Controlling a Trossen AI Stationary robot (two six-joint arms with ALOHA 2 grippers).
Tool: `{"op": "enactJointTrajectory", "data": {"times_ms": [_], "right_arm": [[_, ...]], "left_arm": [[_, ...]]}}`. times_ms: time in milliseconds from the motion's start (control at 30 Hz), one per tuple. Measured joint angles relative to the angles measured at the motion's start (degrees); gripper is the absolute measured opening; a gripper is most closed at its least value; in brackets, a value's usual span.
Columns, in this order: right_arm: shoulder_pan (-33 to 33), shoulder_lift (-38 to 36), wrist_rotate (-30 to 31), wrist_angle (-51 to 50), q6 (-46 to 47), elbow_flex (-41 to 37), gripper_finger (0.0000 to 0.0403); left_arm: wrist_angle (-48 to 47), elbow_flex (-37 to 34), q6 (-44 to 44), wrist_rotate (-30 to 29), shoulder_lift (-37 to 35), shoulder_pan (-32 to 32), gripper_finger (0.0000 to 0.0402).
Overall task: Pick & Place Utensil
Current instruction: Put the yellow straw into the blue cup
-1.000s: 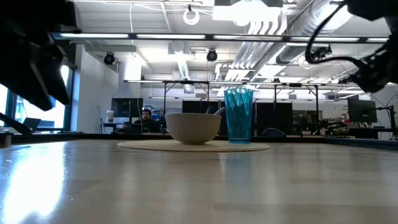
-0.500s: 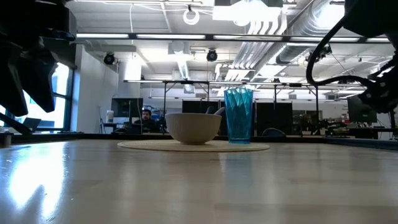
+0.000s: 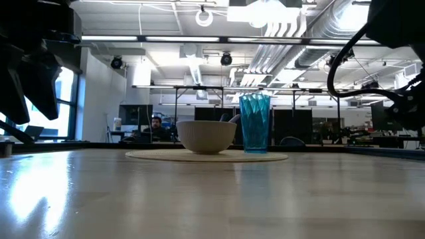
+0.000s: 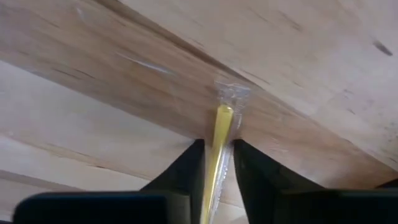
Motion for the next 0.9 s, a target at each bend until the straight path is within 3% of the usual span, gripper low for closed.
{"op": "enactJointTrajectory", "data": {"times_ms": [500,900], "right_arm": [[-0.49,-2.26,1.37,0.22,-0.07,-0.28,0.0003],[-8.22,-18.11,24.1,0.12,-14.38,7.11,0.0004]], "left_arm": [[0.0,0.0,0.0,-0.02,0.0,0.0,0.0378],[1.87,0.0,-0.02,0.07,0.0,0.0,0.0378]]}}
